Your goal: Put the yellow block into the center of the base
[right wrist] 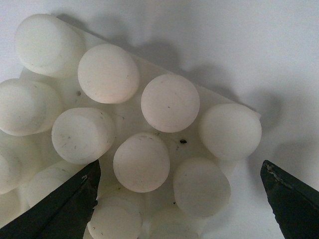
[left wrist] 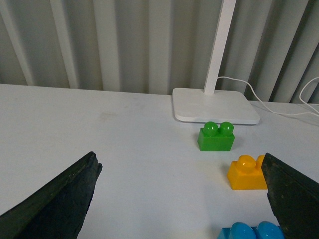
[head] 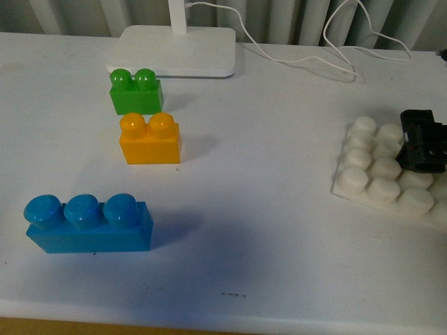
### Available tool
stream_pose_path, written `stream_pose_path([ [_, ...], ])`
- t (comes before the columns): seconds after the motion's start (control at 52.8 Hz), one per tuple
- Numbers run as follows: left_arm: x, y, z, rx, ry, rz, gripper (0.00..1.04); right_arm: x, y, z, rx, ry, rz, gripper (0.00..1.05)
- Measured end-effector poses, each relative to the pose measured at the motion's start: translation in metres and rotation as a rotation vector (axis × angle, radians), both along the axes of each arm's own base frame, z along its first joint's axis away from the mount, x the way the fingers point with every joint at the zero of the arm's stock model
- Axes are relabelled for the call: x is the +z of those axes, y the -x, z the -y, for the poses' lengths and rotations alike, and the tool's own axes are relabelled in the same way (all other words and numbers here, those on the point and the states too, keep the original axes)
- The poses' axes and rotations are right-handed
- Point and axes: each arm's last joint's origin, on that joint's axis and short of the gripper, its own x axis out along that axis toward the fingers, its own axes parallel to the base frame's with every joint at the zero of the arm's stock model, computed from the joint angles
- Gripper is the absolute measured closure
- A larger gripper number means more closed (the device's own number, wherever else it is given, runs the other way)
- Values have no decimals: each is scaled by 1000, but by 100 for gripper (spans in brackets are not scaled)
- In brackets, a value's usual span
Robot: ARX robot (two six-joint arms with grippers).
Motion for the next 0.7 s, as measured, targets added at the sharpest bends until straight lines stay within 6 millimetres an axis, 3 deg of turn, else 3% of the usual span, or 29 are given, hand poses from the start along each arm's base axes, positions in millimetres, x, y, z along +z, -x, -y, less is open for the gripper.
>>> stream_pose_path([
  [0.227,0,0,0,0,0,0,6,3,-5,-31,132,-5,-2,9],
  [0.701,0,0,0,0,0,0,6,7,-15,-42,227,22,7,9],
])
